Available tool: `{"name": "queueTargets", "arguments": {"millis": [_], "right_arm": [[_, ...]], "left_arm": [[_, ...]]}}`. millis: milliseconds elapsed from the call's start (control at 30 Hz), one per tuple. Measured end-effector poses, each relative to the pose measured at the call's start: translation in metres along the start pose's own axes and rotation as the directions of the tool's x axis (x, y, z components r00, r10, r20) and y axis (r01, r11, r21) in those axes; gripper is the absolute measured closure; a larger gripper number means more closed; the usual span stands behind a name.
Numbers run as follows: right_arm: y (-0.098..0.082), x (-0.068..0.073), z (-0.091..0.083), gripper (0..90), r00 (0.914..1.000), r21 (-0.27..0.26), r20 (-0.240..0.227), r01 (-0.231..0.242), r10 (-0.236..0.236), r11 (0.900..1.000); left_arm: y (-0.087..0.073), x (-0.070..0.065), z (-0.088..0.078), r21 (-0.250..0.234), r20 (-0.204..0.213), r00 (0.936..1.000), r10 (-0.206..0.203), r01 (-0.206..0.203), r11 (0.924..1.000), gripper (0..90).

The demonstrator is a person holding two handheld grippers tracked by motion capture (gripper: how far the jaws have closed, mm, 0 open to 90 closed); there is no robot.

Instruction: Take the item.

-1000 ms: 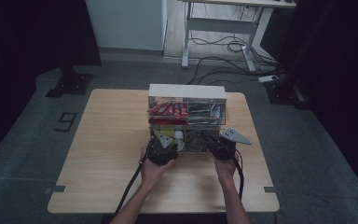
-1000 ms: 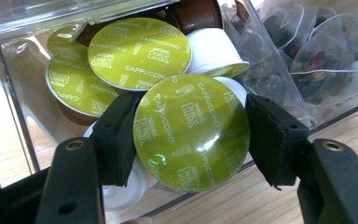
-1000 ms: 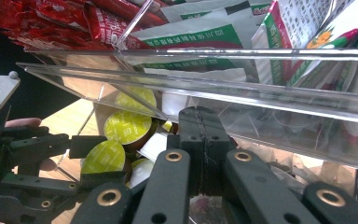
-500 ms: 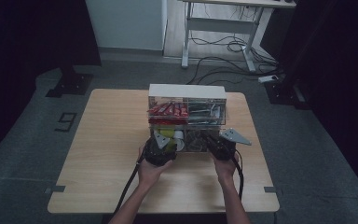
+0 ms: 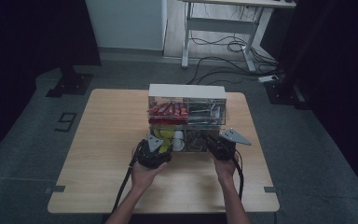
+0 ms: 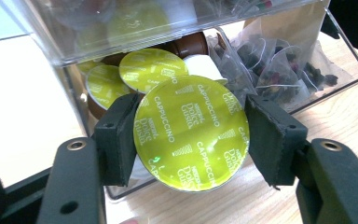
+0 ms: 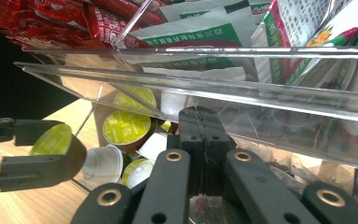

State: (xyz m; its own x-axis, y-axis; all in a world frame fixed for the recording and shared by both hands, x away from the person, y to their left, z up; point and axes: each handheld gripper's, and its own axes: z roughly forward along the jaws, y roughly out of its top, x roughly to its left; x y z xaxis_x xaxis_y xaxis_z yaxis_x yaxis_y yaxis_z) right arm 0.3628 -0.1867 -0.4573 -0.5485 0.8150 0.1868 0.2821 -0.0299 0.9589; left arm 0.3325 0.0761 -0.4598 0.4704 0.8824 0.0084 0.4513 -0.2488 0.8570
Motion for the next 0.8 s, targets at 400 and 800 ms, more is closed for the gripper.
{"name": "queueTargets", "arguments": {"millis": [400, 800], "right_arm": [[-0.002, 0.0, 0.001, 88.7, 1.0, 0.001, 0.009, 0.003, -0.003, 1.0], [-0.002, 0.0, 0.001, 88.7, 0.9999, 0.001, 0.014, 0.006, -0.006, 1.0]], "left_arm": [[-0.003, 0.012, -0.019, -0.007, -0.008, 0.9999, -0.006, 0.006, 1.0, 38.5], [-0.013, 0.033, -0.037, -0.009, -0.038, 0.9988, -0.03, 0.029, 0.9995, 38.6]]}}
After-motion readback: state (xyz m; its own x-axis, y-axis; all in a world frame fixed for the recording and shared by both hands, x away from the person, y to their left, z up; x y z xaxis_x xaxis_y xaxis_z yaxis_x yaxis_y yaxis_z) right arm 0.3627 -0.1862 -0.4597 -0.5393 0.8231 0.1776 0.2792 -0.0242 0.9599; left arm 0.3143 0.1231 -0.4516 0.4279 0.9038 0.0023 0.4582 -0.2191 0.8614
